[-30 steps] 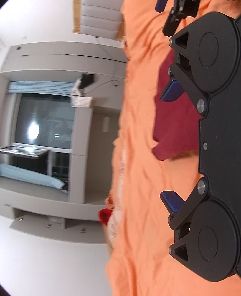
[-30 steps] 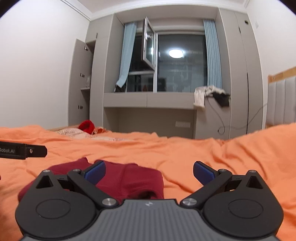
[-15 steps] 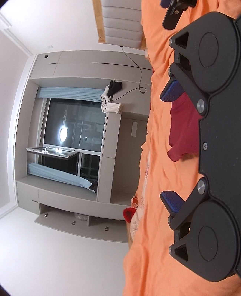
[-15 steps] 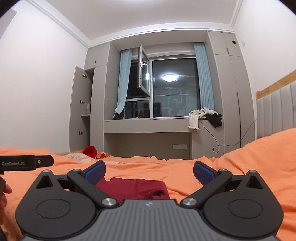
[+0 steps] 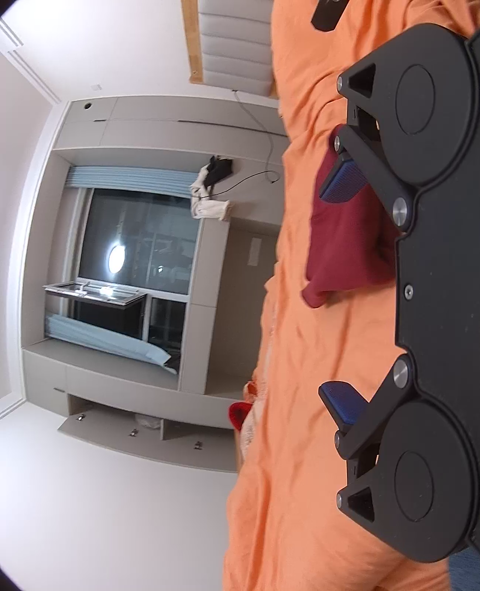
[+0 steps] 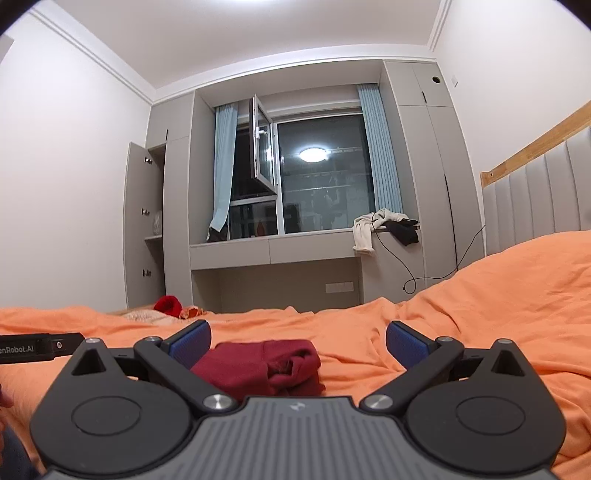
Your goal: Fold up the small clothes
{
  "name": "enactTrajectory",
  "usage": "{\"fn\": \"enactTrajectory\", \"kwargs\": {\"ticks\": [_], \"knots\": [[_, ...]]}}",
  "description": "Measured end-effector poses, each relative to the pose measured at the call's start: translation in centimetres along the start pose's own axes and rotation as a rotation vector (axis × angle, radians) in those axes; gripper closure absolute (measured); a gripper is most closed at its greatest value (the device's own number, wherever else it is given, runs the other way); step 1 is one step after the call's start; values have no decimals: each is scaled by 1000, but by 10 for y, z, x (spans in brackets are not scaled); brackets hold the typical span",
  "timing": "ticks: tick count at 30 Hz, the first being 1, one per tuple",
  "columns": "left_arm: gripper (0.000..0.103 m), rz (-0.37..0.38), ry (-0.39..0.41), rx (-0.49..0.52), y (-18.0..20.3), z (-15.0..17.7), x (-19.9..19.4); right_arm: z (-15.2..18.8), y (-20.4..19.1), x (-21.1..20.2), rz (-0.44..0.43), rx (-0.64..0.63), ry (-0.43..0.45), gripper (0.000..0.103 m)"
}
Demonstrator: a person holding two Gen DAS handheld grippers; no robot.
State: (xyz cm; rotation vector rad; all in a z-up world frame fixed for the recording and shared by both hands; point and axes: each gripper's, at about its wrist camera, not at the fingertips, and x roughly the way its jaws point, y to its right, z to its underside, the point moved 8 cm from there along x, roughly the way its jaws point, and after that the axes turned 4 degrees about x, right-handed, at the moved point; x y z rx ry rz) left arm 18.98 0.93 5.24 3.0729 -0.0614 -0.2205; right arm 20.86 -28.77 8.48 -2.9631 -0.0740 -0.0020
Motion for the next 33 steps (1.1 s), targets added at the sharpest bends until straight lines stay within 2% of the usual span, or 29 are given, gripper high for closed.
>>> {"fn": "enactTrajectory", "kwargs": {"ticks": [10,15,21,33], "knots": [[1,40,-95,64,13,34,-26,31,-9,-29,48,-64,-97,0],[1,42,-112,94,20,40,-23,37,-16,-32,56,-116,-108,0],[1,39,-124,118,25,44,-22,39,-8,-30,69,-82,-130,0],[1,41,-134,128,30,46,-20,37,-5,-29,80,-92,-139,0]]}}
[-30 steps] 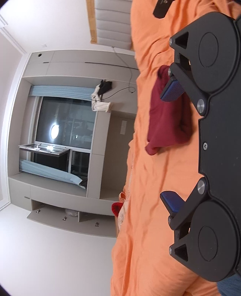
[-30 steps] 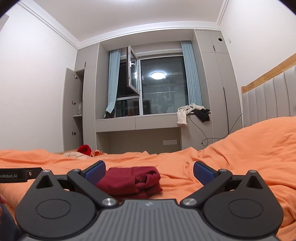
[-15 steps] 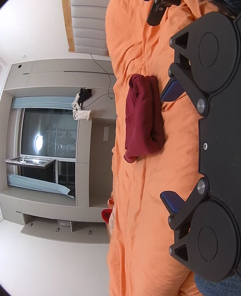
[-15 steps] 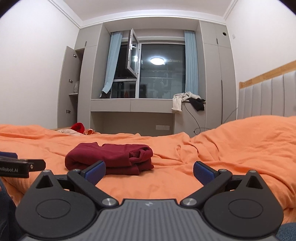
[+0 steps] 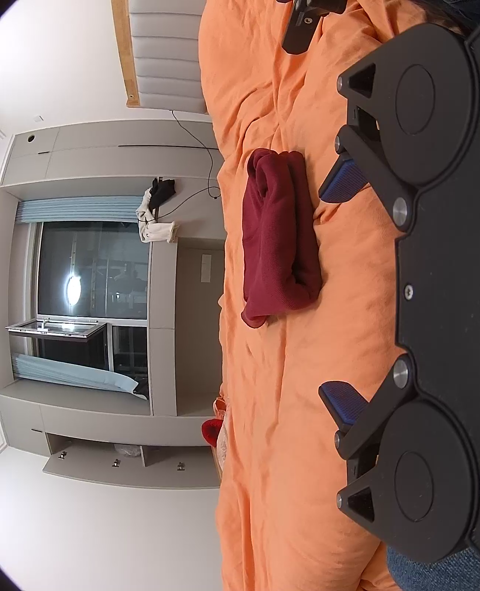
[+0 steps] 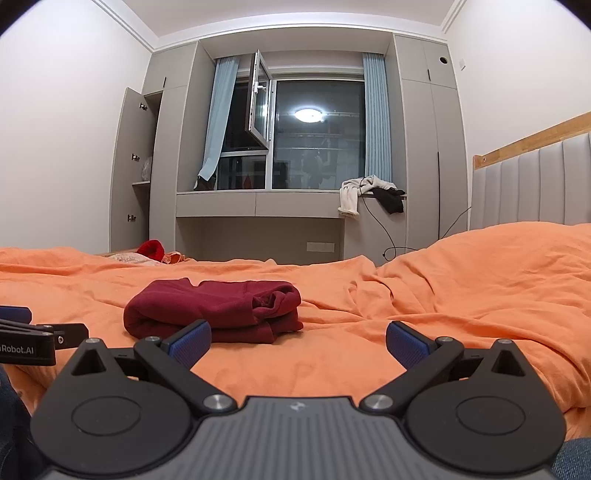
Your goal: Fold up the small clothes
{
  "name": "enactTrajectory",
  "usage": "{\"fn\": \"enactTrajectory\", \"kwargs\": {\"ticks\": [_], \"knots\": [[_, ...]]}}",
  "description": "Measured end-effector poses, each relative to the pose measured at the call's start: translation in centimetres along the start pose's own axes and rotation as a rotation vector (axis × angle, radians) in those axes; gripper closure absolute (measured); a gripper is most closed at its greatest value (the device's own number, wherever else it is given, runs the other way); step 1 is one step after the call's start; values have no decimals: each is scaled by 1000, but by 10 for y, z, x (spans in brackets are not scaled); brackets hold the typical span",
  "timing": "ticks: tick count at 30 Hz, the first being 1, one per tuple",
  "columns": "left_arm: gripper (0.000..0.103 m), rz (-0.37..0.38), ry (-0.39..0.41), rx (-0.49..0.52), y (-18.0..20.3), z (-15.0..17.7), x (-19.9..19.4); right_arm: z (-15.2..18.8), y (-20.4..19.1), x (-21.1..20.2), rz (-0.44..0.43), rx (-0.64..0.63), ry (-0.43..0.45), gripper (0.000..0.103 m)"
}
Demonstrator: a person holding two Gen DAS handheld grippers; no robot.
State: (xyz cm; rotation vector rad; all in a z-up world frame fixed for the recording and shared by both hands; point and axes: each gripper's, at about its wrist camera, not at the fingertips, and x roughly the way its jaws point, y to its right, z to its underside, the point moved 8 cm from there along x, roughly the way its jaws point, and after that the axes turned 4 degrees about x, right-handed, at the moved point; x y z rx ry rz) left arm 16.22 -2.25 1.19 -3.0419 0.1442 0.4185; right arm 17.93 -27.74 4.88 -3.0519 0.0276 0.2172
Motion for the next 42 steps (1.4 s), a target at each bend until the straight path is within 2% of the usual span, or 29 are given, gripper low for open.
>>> {"fn": "enactTrajectory", "kwargs": {"ticks": [42], "knots": [[1,-5,-2,-20,-2,2,3,2,0,-1,-13,-12,-11,0]]}}
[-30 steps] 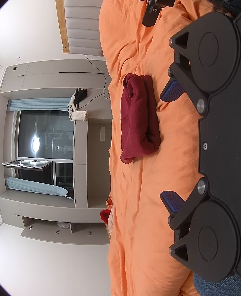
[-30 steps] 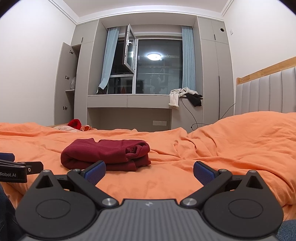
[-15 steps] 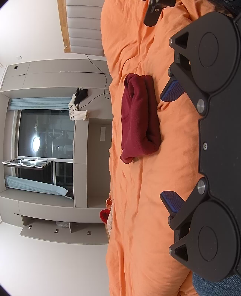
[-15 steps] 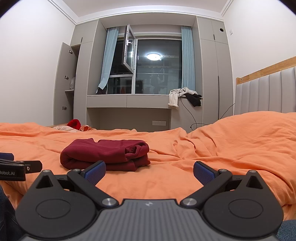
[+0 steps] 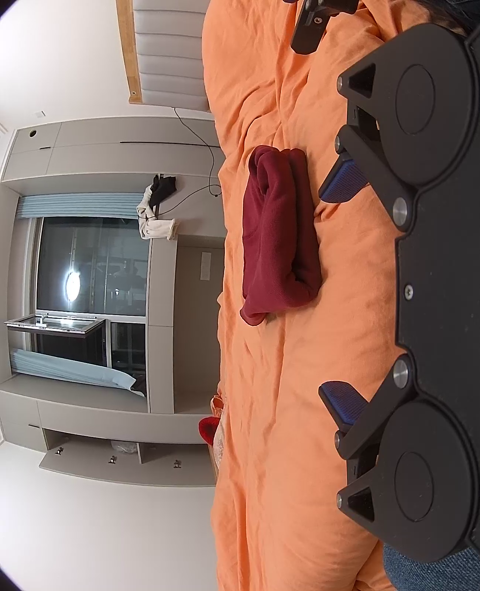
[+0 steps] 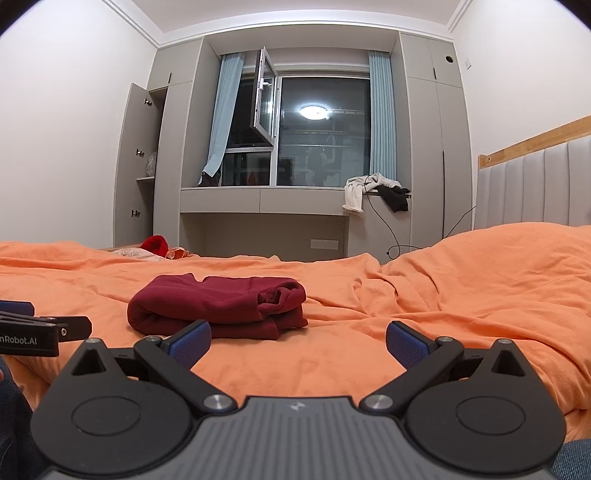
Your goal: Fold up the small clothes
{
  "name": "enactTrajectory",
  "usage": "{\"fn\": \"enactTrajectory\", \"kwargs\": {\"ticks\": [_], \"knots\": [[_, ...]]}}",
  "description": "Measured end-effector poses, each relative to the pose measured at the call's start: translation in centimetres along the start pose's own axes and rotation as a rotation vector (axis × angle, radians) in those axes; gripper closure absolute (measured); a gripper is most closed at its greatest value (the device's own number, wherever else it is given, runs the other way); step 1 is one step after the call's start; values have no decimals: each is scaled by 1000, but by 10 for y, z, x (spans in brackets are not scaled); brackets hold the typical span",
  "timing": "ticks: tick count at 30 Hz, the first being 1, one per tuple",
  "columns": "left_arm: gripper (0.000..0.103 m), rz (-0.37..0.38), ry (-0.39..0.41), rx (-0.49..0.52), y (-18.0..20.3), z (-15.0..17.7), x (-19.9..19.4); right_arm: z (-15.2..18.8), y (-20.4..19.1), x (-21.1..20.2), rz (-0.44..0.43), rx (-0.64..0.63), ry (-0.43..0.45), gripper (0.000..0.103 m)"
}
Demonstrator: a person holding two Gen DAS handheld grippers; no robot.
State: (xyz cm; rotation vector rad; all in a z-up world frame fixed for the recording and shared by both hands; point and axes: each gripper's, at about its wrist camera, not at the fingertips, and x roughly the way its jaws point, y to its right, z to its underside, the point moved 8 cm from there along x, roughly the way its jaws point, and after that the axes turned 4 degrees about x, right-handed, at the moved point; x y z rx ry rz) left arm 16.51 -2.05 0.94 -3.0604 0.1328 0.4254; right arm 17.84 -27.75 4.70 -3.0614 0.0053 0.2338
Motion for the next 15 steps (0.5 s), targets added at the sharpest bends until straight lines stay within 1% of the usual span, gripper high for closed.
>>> {"fn": "enactTrajectory", "kwargs": {"ticks": [4,7,15], "knots": [[1,2,-6,-7,-1,0,-1,0,0,0,-1,-1,-1,0],[1,23,-11,-33,-1,0,-2,1,0,0,-1,-1,-2,0],[1,19,-10,-23,-1,0,-4,1,-1,0,0,-2,-2,0]]}}
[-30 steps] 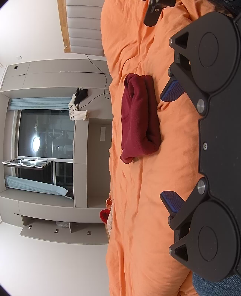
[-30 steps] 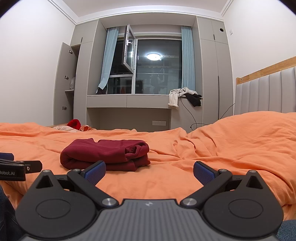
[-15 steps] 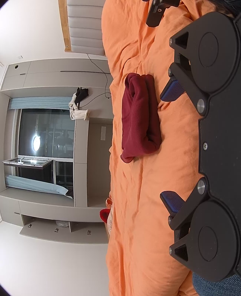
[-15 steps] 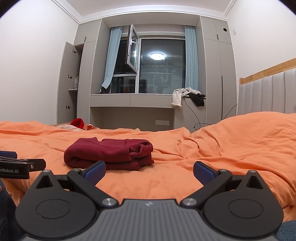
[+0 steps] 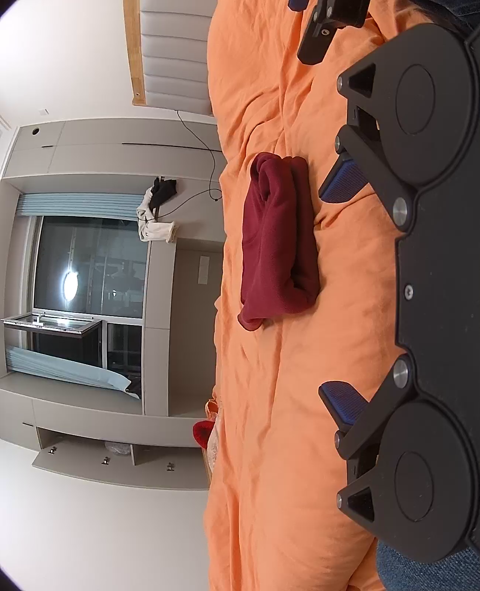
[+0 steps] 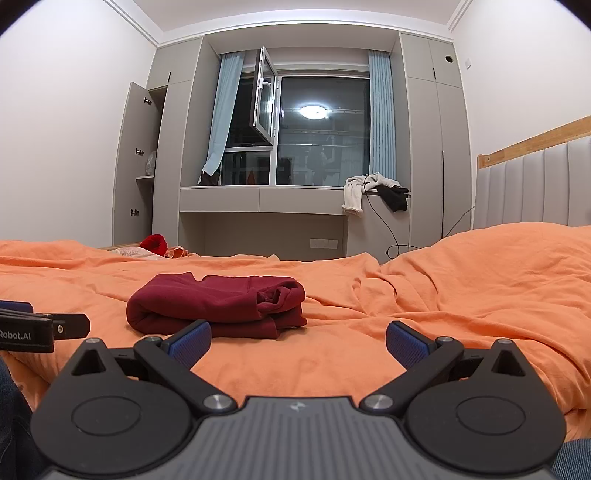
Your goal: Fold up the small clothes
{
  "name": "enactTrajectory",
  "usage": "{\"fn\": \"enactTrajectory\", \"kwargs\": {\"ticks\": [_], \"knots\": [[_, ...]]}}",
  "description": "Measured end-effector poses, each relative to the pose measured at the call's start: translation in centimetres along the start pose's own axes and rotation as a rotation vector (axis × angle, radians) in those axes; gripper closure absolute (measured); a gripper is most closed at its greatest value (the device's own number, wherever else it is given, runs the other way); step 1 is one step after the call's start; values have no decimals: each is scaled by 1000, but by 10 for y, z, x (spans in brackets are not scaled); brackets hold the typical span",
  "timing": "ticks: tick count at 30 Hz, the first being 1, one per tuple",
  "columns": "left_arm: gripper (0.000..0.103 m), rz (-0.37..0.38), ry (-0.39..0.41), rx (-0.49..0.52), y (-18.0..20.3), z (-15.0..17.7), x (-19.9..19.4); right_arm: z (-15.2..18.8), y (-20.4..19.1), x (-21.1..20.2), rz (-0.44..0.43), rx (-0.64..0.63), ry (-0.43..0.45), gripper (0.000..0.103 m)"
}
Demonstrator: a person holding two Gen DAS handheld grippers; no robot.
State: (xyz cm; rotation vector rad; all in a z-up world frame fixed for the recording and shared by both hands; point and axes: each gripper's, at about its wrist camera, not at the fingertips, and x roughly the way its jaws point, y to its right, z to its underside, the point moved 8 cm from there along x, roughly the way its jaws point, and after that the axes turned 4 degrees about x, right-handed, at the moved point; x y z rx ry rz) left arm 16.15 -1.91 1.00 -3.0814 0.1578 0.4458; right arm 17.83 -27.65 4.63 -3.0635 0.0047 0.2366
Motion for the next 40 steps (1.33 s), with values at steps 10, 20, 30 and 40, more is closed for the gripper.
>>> {"fn": "enactTrajectory", "kwargs": {"ticks": [10,20,30,40], "knots": [[1,-9,-5,-1,0,0,0,1,1,1,1,-6,-3,0],[1,-15,-14,3,0,0,2,0,0,0,1,-6,-2,0],[1,-14,-16,3,-1,1,3,3,1,3,0,-10,-1,0],[1,-13,-19,5,0,2,3,3,1,2,1,-10,-1,0]]}}
